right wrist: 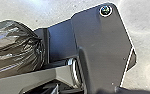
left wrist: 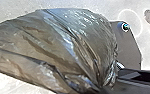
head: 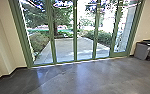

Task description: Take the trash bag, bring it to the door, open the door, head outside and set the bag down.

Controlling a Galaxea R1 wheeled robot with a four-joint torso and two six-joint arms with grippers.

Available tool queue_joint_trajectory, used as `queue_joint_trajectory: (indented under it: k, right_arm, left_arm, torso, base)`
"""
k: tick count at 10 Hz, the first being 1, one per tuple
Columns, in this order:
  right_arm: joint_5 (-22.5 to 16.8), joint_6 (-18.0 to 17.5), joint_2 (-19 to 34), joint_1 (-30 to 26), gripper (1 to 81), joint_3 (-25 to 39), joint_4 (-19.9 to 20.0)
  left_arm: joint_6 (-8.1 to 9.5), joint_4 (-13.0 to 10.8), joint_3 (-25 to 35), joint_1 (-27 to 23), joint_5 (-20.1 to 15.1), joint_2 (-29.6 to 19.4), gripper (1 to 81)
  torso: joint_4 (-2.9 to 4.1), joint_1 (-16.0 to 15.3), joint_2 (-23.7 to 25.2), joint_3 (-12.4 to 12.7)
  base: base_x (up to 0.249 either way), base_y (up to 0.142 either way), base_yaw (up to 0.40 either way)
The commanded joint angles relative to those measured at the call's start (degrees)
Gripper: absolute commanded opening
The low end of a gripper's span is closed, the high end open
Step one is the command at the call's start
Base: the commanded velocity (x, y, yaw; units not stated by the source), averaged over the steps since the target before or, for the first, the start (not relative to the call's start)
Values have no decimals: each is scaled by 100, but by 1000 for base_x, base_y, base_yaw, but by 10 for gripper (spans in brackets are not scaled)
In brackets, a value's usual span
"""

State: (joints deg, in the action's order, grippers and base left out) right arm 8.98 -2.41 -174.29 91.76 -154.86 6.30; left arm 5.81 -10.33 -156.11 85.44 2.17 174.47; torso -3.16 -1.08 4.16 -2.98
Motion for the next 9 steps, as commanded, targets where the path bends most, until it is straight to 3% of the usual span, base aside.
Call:
queue_joint_trajectory:
  k: [1,9]
  right_arm:
    - [-292,4,-30,-241,811,9,-59]
    - [-292,4,-30,-223,811,-8,-50]
  left_arm:
    - [-45,-57,19,-295,-279,27,10]
    - [-45,-57,19,-295,-279,18,10]
  torso:
    - [0,0,0,0]
    - [0,0,0,0]
  base:
    - [0,0,-337]
    - [0,0,-309]
